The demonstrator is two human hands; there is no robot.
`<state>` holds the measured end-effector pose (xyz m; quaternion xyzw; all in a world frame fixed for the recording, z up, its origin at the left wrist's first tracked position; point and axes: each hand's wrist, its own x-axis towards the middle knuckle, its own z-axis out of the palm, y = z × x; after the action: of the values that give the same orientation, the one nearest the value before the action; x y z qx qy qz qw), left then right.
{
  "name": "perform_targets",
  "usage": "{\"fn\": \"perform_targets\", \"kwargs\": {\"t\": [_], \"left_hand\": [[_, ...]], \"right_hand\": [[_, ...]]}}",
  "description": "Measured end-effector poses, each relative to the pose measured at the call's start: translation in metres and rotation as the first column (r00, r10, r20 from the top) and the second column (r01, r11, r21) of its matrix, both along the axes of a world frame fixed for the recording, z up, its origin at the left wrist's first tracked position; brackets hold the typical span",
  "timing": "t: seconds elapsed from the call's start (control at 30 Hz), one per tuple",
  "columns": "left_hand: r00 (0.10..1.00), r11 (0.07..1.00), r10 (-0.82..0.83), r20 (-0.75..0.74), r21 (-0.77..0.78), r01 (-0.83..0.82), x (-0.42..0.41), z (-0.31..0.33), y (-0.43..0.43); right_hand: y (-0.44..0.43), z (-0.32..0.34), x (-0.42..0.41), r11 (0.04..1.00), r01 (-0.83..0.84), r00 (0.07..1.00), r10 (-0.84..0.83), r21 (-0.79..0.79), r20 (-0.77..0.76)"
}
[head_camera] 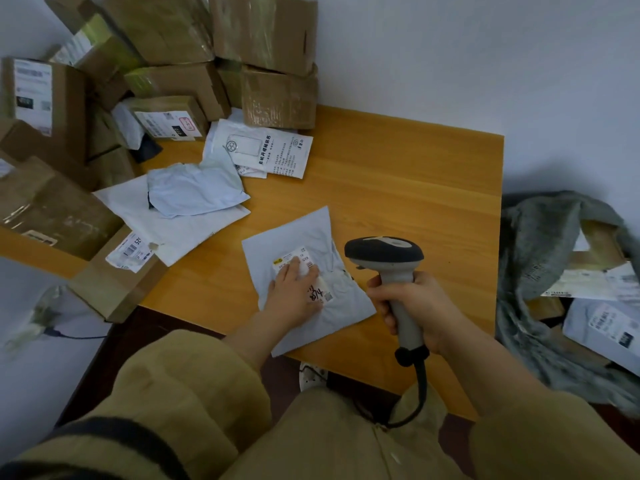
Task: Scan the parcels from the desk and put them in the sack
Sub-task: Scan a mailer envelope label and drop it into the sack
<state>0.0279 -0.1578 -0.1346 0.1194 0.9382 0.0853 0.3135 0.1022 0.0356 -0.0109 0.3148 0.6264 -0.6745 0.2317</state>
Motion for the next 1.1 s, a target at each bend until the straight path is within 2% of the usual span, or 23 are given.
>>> {"fn": "perform_targets", "kwargs": {"t": [0.03, 0.07, 0.1, 0.17, 0.2, 0.3, 0.4, 0.5, 0.6, 0.7, 0.93, 1.1], "left_hand": [[0.998, 0.997, 0.058, -0.032, 0.043, -0.056, -0.002, 0.004, -0.002], [0.979, 0.979, 0.188, -0.075, 0.094, -0.18, -0.001, 0.007, -0.005], [0.922, 0.923, 0.373, -0.108, 0.144, -0.356, -0.001, 0.01, -0.008], [0.725, 0.725, 0.684, -0.076, 0.182, -0.665, 0.0, 0.015, -0.014], [0.653, 0.651, 0.756, -0.036, 0.145, -0.745, 0.0, 0.019, -0.016], [0.55, 0.547, 0.833, 0.059, 0.059, -0.835, 0.0, 0.02, -0.015], [0.434, 0.423, 0.891, 0.135, 0.103, -0.9, -0.003, 0.014, -0.01], [0.488, 0.449, 0.86, 0.151, 0.232, -0.863, -0.006, 0.008, -0.013], [0.418, 0.279, 0.842, 0.34, 0.388, -0.878, -0.01, 0.015, -0.018], [0.385, 0.172, 0.83, 0.404, 0.471, -0.865, -0.02, 0.034, -0.015], [0.542, 0.1, 0.709, 0.452, 0.695, -0.712, -0.042, 0.08, 0.002], [0.63, 0.135, 0.676, 0.382, 0.777, -0.615, -0.055, 0.103, 0.013]], "right_hand": [[-0.001, 0.0, -0.001, 1.0, -0.007, 1.0, 0.007, -0.001, 0.0], [-0.002, 0.0, -0.001, 1.0, -0.014, 1.0, 0.014, -0.002, 0.0], [-0.003, 0.0, -0.002, 1.0, -0.021, 1.0, 0.021, -0.002, 0.001], [-0.006, 0.0, -0.003, 0.999, -0.031, 1.0, 0.031, -0.007, 0.002], [-0.007, 0.0, -0.003, 0.999, -0.036, 0.999, 0.036, -0.012, 0.004], [-0.011, 0.001, -0.004, 0.998, -0.052, 0.999, 0.052, -0.021, 0.007], [-0.012, 0.002, -0.002, 0.998, -0.061, 0.998, 0.061, -0.02, 0.001], [-0.009, 0.005, 0.002, 0.998, -0.059, 0.998, 0.058, -0.023, -0.012], [-0.005, 0.009, 0.005, 0.998, -0.053, 0.998, 0.052, -0.026, -0.035], [-0.002, 0.015, 0.009, 0.998, -0.051, 0.996, 0.049, -0.031, -0.08], [0.003, 0.037, 0.02, 0.997, 0.03, 0.977, -0.043, -0.065, -0.208], [0.01, 0.055, 0.026, 0.996, 0.058, 0.943, -0.077, -0.069, -0.324]]}}
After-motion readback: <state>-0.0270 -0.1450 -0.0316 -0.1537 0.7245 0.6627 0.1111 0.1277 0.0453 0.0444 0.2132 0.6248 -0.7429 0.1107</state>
